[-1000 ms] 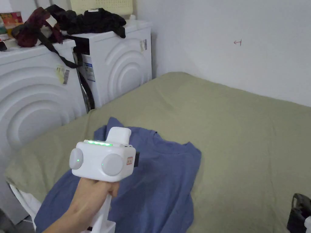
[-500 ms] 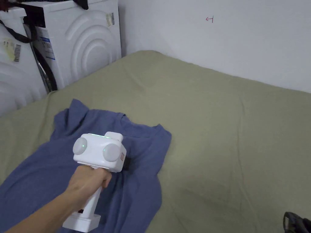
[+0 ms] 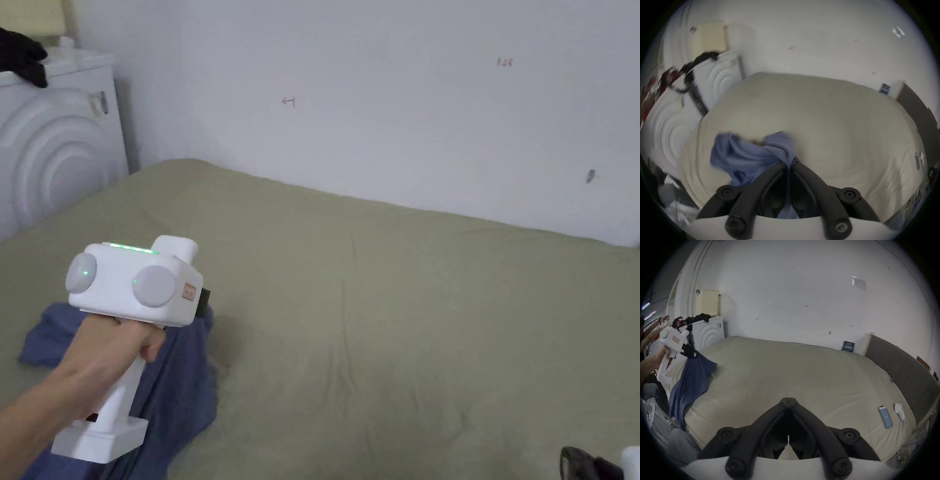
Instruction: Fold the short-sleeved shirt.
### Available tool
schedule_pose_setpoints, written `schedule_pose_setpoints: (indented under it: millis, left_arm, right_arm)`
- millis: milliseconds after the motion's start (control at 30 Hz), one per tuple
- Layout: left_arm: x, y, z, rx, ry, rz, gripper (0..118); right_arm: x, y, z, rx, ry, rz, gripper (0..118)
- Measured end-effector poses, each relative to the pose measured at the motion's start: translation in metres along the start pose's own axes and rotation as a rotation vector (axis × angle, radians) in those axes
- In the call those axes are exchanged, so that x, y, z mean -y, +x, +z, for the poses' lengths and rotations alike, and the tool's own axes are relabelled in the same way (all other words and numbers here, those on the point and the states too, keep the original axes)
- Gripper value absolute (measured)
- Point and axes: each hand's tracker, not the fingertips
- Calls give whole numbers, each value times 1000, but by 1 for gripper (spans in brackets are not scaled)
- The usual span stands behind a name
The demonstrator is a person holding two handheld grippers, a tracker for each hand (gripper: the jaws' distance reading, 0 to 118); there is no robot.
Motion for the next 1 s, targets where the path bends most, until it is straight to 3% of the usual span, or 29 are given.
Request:
schedule_pose_setpoints:
  millis: [200,400,567,667,767,800,833,867,900,933,1000]
  left_arm:
    - [-73,158,25,253,124,-207,0]
    - [-81,308,17,478,121,-357,0]
    - [-32,378,-71,549,-92,-371,0]
    - [8,398,-122,519,-217,-370,0]
    - [30,402,-153,503,-221,-362,3]
    - [30,398,-159,501,-206,-337,16]
    - [32,395,-157,509,-178,-285,54]
    - [30,390,-159,525,-181,-263,111]
    - [27,381,-162,525,-187,-264,118]
    - [19,369,-152,525,-119,-238,111]
    - [26,353,-98,479,-77,-202,109]
  right_arm:
    - [7,48,23,100,7,-50,1]
    - [17,91,33,197,-5,-98,1]
    - [31,116,28,235,-45,-141,1]
    - [40,126,22,249,-70,-145,1]
    - [44,135,13,258,-88,-157,1]
    - [45,137,10,261,-93,-159,1]
    - [45,138,8,263,-95,-161,1]
    - [44,139,6,265,-97,-164,1]
    - [43,140,6,265,-97,-168,1]
    - [42,140,6,264,-92,-174,1]
    - [38,138,7,255,-79,-180,1]
